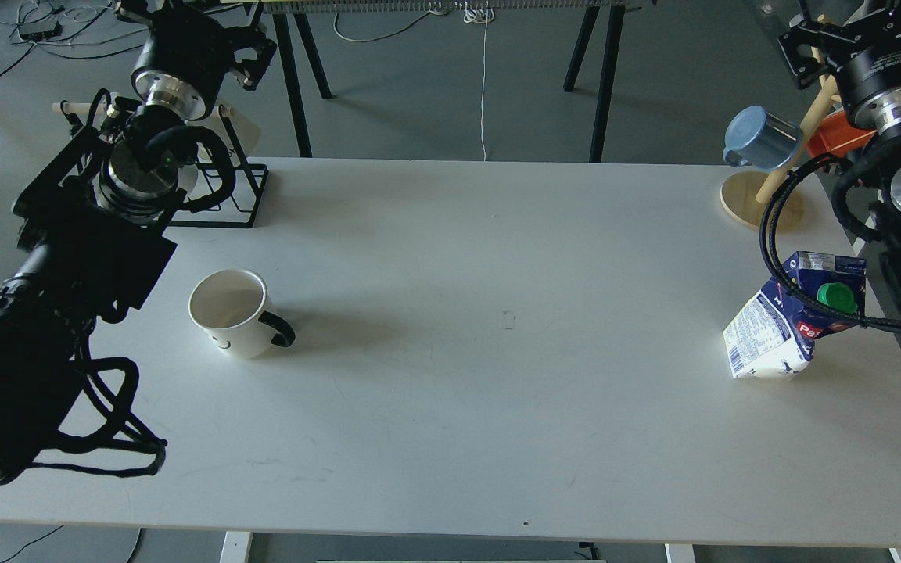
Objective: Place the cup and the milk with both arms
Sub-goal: 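Move the left gripper from the mug rack toward the white mug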
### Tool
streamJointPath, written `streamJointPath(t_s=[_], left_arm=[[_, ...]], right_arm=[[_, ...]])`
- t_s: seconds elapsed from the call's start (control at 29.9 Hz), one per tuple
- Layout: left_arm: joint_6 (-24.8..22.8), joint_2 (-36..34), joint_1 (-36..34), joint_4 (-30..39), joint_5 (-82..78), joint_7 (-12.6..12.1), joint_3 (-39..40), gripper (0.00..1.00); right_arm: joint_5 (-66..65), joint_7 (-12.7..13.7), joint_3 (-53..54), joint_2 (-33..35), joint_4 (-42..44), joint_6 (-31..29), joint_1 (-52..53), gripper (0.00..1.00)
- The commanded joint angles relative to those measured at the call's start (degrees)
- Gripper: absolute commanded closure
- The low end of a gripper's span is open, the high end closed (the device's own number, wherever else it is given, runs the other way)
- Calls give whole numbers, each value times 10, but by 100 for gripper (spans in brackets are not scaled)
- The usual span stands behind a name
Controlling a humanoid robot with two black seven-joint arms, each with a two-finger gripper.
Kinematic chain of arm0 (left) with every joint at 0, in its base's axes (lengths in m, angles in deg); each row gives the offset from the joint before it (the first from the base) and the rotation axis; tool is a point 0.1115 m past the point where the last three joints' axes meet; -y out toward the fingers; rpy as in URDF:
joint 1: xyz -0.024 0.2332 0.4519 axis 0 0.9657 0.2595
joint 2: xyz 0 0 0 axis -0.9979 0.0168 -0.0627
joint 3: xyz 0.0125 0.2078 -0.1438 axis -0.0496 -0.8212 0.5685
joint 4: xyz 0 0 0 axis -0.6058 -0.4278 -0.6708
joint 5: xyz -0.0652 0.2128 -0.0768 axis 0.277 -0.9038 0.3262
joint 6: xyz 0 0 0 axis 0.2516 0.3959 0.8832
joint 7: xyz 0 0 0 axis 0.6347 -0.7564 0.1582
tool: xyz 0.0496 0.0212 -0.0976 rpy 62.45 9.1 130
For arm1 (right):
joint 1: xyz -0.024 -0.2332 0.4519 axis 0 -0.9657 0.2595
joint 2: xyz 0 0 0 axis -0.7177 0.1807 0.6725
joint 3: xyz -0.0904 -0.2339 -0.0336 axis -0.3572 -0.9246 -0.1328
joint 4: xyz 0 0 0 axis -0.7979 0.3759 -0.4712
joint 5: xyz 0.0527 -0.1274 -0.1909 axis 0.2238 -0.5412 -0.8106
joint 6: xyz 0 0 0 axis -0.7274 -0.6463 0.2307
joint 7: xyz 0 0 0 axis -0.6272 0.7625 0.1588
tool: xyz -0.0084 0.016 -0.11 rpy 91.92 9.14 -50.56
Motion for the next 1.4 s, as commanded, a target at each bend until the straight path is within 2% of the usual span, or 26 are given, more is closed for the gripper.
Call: streamJointPath(t_s=[0.0, 0.2, 0.27, 0.37, 0.53, 0.67, 0.84, 1.04, 1.17, 1.37], left_arm=[[-2, -6, 2, 5, 0, 2, -15, 1], [3, -21, 1, 8, 1, -2, -19, 1], [-12, -30, 1, 19, 0, -11, -38, 1], [-44, -64, 2, 61, -14, -20, -123, 1], [-44, -150, -6, 143, -66, -20, -238, 1], [-44, -234, -4, 244, -189, -22, -273, 1], [-44, -330, 5, 371, -366, -24, -279, 1], [-44, -421, 9, 481, -508, -21, -312, 4], [-44, -454, 9, 512, -619, -21, -332, 4], [-44, -480, 10, 516, -736, -17, -337, 4]], right_arm=[[-1, 0, -4, -6, 0, 0, 4, 0], [-4, 0, -5, 1, -1, 0, 3, 0], [-5, 0, -4, 1, -1, 0, 3, 0], [-5, 0, -4, 1, -1, 0, 4, 0], [-6, 0, -4, 1, -6, 0, 4, 0], [-6, 0, -2, 1, -8, 0, 6, 0], [-6, 0, 0, 2, -8, 0, 6, 0], [-5, -2, 2, 7, -8, 0, 1, 0], [-4, -2, 4, 11, -9, 0, 0, 0], [-3, -2, 6, 16, -37, 0, -15, 0]])
